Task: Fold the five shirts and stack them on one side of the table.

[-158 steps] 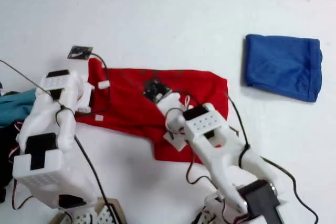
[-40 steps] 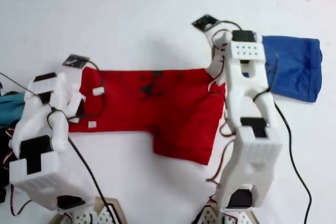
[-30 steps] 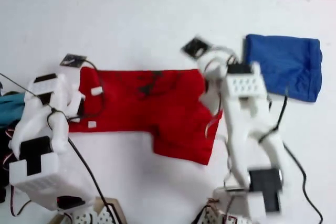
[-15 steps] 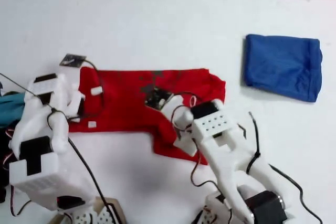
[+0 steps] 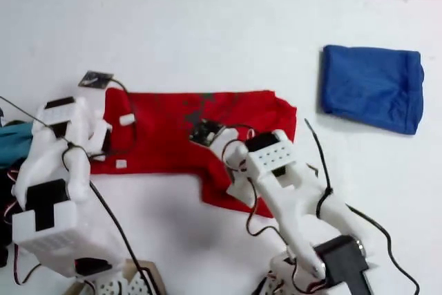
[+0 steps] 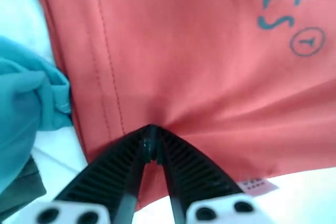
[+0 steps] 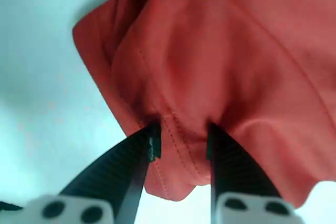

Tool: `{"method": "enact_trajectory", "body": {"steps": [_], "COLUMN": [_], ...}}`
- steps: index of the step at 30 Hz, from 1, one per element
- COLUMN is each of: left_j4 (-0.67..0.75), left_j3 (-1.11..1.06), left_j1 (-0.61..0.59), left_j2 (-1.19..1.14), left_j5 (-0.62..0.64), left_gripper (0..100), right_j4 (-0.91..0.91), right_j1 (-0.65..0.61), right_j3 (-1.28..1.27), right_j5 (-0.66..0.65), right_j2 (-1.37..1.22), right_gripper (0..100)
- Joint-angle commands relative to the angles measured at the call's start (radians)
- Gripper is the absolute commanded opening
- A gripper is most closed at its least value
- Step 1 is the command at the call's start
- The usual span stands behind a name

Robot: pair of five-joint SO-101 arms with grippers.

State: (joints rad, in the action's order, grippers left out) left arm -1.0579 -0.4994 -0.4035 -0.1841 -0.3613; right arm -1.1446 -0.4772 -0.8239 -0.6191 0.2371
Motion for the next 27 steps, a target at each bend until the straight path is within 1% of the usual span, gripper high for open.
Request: {"method": "enact_trajectory", "body": {"steps": [1,8,11,15,18,20,22,24,27], "left_j4": [0.023,0.023,0.023,0.023,0.023,0.023,0.023,0.023,0.023], "left_j3": [-0.002,-0.002,-0.002,-0.002,-0.002,-0.002,-0.002,-0.002,-0.002], "left_j1": [0.014,0.014,0.014,0.012,0.012,0.012,0.012,0.012,0.012], "left_j2": [-0.003,-0.003,-0.003,-0.003,-0.003,-0.003,-0.003,-0.003,-0.003], "left_j5": [0.006,0.006,0.006,0.006,0.006,0.006,0.006,0.006,0.006], "left_gripper": [3,3,3,3,3,3,3,3,3], "right_j4": [0.018,0.054,0.079,0.11,0.128,0.13,0.13,0.122,0.097], "right_j1": [0.012,0.022,0.067,0.128,0.151,0.16,0.173,0.196,0.234], "right_j3": [0.0,-0.002,-0.002,0.003,0.003,0.005,0.006,0.006,0.006], "right_j5": [0.003,0.003,0.003,0.003,-0.034,-0.048,-0.049,-0.046,-0.052], "right_j2": [-0.004,-0.007,-0.033,-0.13,-0.173,-0.17,-0.143,-0.099,0.001], "right_gripper": [15.2,14.9,15.1,15.1,14.5,9.8,1.7,3.2,1.6]}}
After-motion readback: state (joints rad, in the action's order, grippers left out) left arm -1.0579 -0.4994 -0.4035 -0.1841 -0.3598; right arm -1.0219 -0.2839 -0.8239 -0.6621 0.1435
